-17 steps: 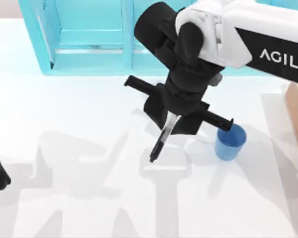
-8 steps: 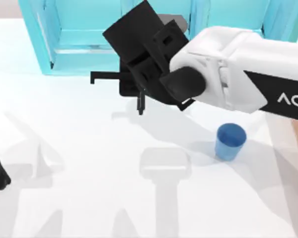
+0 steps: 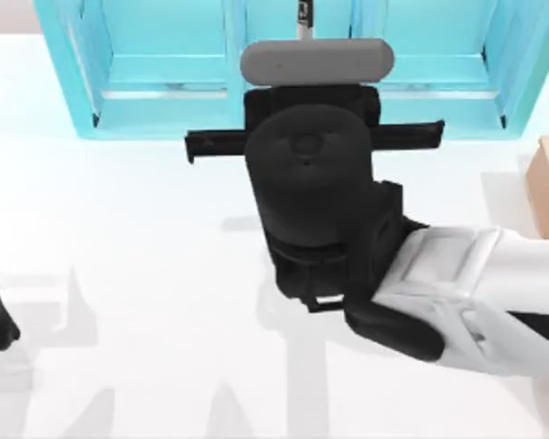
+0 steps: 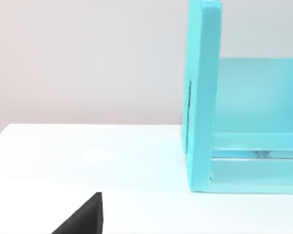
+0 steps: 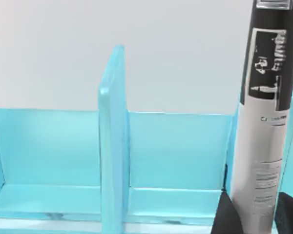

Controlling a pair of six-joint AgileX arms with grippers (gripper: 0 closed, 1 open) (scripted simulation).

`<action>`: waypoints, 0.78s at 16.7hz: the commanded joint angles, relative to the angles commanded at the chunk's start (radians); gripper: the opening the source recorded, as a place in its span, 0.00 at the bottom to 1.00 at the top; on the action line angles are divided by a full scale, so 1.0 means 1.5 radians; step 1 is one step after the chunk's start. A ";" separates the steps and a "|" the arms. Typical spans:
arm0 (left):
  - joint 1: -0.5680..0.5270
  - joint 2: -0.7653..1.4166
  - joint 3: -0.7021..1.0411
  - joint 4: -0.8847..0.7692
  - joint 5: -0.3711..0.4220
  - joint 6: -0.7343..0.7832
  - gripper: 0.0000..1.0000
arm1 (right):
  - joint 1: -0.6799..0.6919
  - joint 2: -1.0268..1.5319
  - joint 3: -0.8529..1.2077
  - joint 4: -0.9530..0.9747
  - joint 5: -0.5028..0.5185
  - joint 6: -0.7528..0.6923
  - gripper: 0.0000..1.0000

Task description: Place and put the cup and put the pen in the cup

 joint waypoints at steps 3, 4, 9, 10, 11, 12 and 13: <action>0.000 0.000 0.000 0.000 0.000 0.000 1.00 | 0.023 -0.039 -0.130 0.201 0.105 -0.085 0.00; 0.000 0.000 0.000 0.000 0.000 0.000 1.00 | 0.028 -0.051 -0.171 0.255 0.135 -0.108 0.00; 0.000 0.000 0.000 0.000 0.000 0.000 1.00 | 0.040 -0.090 -0.322 0.422 0.222 -0.164 0.00; 0.000 0.000 0.000 0.000 0.000 0.000 1.00 | 0.041 -0.093 -0.336 0.435 0.228 -0.165 0.00; 0.000 0.000 0.000 0.000 0.000 0.000 1.00 | 0.042 -0.094 -0.343 0.442 0.231 -0.165 0.00; 0.000 0.000 0.000 0.000 0.000 0.000 1.00 | 0.042 -0.094 -0.345 0.443 0.232 -0.165 0.00; 0.000 0.000 0.000 0.000 0.000 0.000 1.00 | 0.042 -0.094 -0.345 0.443 0.232 -0.165 0.00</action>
